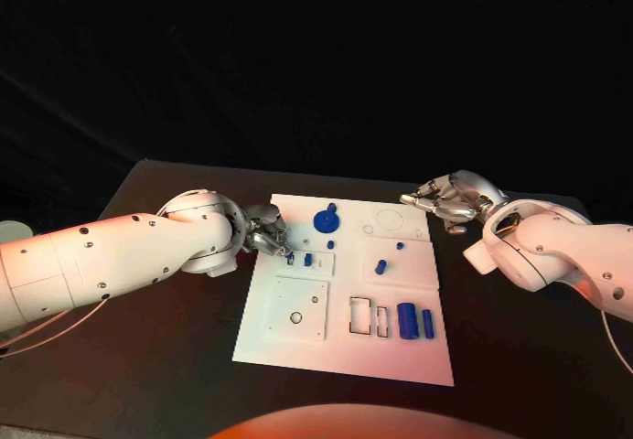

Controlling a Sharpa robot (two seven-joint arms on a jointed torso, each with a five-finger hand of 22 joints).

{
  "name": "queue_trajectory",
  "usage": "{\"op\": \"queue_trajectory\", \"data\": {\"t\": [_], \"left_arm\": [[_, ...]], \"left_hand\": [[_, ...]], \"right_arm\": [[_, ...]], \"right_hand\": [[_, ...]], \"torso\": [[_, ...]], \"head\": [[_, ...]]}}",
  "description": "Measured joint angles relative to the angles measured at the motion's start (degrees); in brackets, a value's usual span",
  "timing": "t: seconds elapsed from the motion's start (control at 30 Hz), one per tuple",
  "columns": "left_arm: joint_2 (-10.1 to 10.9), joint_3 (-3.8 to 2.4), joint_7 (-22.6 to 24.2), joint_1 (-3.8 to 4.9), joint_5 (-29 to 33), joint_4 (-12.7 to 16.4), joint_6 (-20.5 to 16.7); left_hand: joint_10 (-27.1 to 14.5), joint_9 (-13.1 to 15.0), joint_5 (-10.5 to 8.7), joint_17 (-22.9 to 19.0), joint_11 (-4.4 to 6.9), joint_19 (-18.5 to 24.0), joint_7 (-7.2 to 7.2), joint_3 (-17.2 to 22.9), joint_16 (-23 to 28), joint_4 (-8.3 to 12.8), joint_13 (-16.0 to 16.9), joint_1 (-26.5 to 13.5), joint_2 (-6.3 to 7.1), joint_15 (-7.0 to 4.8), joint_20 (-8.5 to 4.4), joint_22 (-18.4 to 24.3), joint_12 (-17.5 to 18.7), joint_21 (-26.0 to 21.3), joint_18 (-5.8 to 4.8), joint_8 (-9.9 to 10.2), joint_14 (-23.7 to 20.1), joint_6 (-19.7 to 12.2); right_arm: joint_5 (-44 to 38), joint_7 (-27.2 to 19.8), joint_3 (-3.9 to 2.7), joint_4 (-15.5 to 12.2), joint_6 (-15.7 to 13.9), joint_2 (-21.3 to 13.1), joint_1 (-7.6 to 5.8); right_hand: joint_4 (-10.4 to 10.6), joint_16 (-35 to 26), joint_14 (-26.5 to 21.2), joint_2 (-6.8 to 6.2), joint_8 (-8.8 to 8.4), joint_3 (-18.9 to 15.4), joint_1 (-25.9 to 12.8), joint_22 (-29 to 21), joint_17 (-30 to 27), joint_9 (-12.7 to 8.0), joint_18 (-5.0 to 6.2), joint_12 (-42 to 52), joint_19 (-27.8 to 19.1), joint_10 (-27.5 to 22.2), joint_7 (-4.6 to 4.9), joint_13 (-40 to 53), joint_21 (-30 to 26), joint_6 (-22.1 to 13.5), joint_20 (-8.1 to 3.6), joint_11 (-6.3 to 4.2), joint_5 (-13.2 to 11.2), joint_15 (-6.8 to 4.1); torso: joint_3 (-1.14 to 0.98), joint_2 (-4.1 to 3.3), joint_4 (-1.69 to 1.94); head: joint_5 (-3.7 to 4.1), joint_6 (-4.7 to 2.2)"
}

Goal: Assemble the parts on the task board

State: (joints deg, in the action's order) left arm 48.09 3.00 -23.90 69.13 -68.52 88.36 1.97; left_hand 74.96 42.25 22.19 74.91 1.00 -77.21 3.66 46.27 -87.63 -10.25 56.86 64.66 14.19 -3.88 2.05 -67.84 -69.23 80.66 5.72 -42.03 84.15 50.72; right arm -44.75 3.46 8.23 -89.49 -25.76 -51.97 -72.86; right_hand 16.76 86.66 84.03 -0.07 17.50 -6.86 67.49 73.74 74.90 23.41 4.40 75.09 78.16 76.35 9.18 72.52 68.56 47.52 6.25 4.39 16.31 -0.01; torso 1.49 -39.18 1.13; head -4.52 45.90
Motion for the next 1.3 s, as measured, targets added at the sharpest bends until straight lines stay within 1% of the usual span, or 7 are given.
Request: {"op": "queue_trajectory", "data": {"t": [0.1, 0.63, 1.03, 1.13, 1.3], "left_arm": [[-0.1, 0.07, -0.1, -0.03, -0.3, 0.0, 0.2], [-0.2, 0.28, -0.1, -0.13, -0.8, 0.6, 1.4], [-0.2, 0.28, -0.3, -0.07, -1.0, 0.6, 2.1], [-0.1, 0.27, -0.4, -0.07, -1.0, 0.6, 2.3], [-0.1, 0.26, -0.6, -0.05, -1.1, 0.6, 2.4]], "left_hand": [[0.0, 0.0, 0.23, 0.0, 0.0, 0.0, 0.01, 0.0, 0.0, 0.0, 0.0, 0.0, 0.0, 0.0, 0.0, 0.0, 0.0, 0.0, 0.0, 0.0, 0.0, 0.0], [0.0, 0.0, 0.24, 0.0, -0.01, 0.0, -0.09, 0.0, 0.0, 0.0, 0.0, 0.1, -0.07, -0.2, 0.0, -0.1, 0.0, 0.0, 0.0, 0.2, -0.2, 0.3], [0.0, 0.0, 0.23, 0.0, 0.0, 0.0, -0.07, 0.0, 0.0, 0.0, 0.1, 0.1, -0.1, -0.2, 0.0, -0.1, -0.1, 0.0, 0.0, 0.0, -0.2, 0.3], [0.2, 0.0, 0.22, 0.0, 0.2, 0.0, -0.07, 0.0, 0.0, 0.0, 0.2, 0.1, -0.1, -0.2, 0.0, -0.1, -0.2, 0.0, 0.0, 0.0, -0.2, 0.3], [0.2, 0.0, 0.22, 0.0, 0.21, 0.0, -0.05, 0.0, 0.0, 0.0, 0.2, 0.1, -0.1, -0.2, 0.0, -0.1, -0.2, 0.0, 0.0, 0.0, -0.2, 0.3]], "right_arm": [[0.0, 0.0, 0.0, 0.0, 0.0, 0.0, 0.0], [0.0, 0.0, 0.0, 0.0, 0.3, 0.0, 0.02], [0.0, 0.0, 0.0, 0.0, 0.4, 0.0, 0.02], [0.0, 0.0, 0.0, 0.0, 0.4, -0.1, 0.02], [0.0, 0.0, 0.0, 0.0, 0.4, -0.1, 0.02]], "right_hand": [[0.0, 0.0, 0.0, 0.0, 0.0, 0.0, 0.0, 0.0, 0.0, 0.0, 0.0, 0.0, 0.0, 0.0, 0.0, 0.0, 0.0, 0.0, 0.0, 0.0, 0.0, 0.0], [0.0, 0.0, 0.0, 0.0, 0.0, 0.0, 0.0, 0.0, 0.0, 0.0, 0.0, 0.0, 0.0, 0.0, 0.0, 0.0, 0.0, 0.0, 0.0, 0.0, 0.0, 0.0], [0.0, 0.0, 0.0, 0.0, 0.0, 0.0, 0.0, 0.0, 0.0, 0.0, 0.0, 0.0, 0.0, 0.0, 0.0, 0.0, 0.0, 0.0, 0.0, 0.0, 0.0, 0.0], [0.0, 0.0, 0.0, 0.0, 0.0, 0.0, 0.0, 0.0, 0.0, 0.0, 0.0, 0.0, 0.0, 0.0, 0.0, 0.0, 0.0, 0.0, 0.0, 0.0, 0.0, 0.0], [0.0, 0.0, 0.0, 0.0, 0.0, 0.0, 0.0, 0.0, 0.0, 0.0, 0.0, 0.0, 0.0, 0.0, 0.0, 0.0, 0.0, 0.0, 0.0, 0.0, 0.0, 0.0]], "torso": [[-0.02, 0.0, 0.01], [-0.06, -0.01, -0.04], [-0.07, 0.02, -0.04], [-0.07, 0.02, -0.04], [-0.04, 0.0, -0.03]], "head": [[0.04, 0.02], [-0.01, 0.15], [0.02, 0.25], [0.02, 0.25], [0.03, 0.2]]}}
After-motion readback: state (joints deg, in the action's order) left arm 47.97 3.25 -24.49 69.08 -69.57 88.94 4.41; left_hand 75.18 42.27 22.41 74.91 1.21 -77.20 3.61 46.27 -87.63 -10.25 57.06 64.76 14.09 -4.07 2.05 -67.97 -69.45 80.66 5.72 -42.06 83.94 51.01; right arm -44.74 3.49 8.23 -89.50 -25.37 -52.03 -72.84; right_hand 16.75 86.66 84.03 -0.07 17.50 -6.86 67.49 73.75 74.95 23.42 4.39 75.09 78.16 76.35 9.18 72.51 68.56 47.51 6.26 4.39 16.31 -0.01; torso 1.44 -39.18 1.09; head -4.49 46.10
